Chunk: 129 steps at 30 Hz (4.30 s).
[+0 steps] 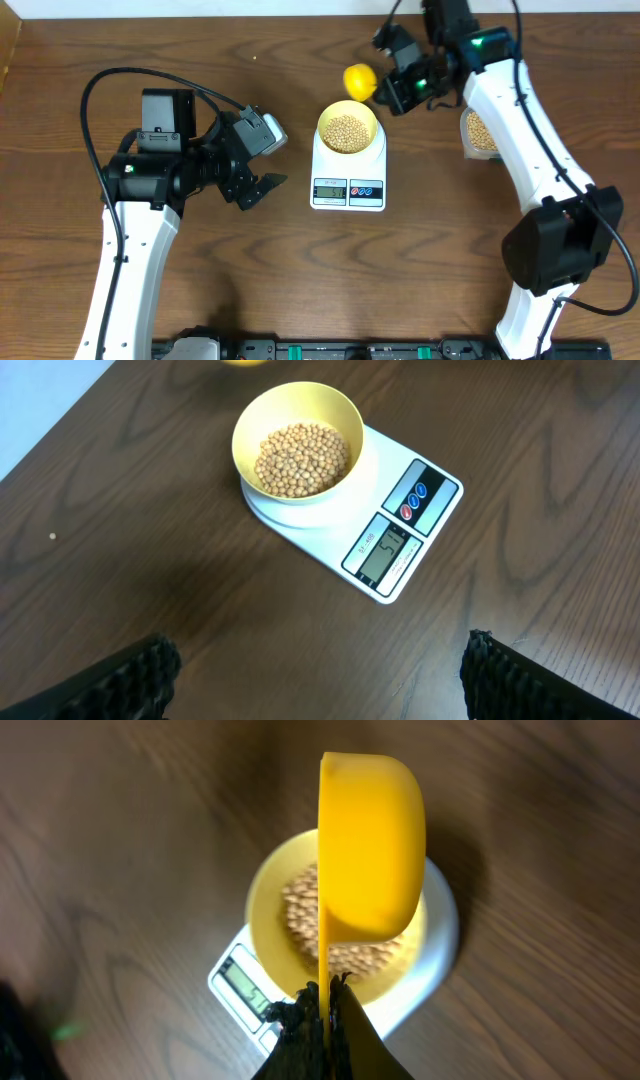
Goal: Scoop item into bowl and weigh 50g on scale
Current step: 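Lift the filled scoop and carry it over the yellow bowl, then tilt the scoop and pour soybeans gradually into the bowl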
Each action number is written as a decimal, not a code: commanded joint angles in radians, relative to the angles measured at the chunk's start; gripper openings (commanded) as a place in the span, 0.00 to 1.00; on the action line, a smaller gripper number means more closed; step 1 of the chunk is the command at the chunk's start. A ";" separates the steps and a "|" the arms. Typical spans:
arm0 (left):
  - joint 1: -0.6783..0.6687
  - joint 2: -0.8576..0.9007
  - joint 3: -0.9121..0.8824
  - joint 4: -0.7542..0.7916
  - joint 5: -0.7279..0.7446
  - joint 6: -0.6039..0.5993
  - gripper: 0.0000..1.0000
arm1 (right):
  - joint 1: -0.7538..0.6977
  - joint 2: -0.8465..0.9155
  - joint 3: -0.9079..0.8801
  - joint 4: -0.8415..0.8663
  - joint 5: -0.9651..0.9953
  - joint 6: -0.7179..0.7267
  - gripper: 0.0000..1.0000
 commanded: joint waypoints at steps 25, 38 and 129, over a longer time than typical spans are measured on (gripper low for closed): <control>0.004 0.008 -0.007 -0.002 0.013 -0.010 0.92 | 0.072 0.036 -0.024 -0.030 0.110 -0.151 0.01; 0.004 0.008 -0.007 -0.002 0.013 -0.010 0.92 | 0.095 0.086 -0.024 -0.048 0.205 -0.154 0.01; 0.004 0.008 -0.007 -0.002 0.013 -0.010 0.92 | 0.163 0.127 -0.030 -0.097 0.143 -0.176 0.01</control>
